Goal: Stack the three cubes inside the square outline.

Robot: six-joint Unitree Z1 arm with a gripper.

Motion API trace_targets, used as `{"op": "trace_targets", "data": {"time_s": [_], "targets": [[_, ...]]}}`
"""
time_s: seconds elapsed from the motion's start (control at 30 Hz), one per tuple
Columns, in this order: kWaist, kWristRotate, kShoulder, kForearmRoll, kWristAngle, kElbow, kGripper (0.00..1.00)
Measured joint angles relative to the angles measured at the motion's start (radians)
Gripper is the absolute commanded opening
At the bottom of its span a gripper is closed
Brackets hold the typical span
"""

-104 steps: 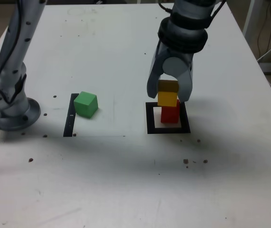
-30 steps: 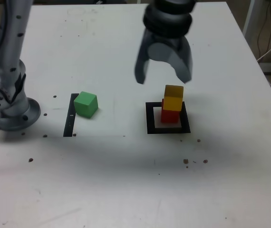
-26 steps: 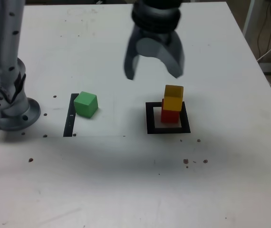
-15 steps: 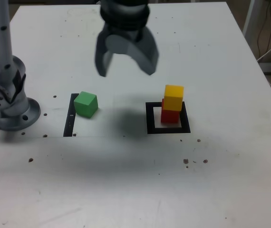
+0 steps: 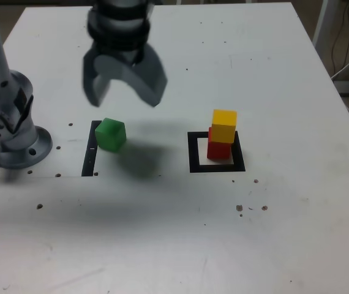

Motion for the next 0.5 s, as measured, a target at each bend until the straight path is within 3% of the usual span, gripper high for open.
{"op": "trace_targets", "data": {"time_s": [0.5], "targets": [[0.033, 0.074, -0.032, -0.114, -0.009, 0.14, 0.99]]}}
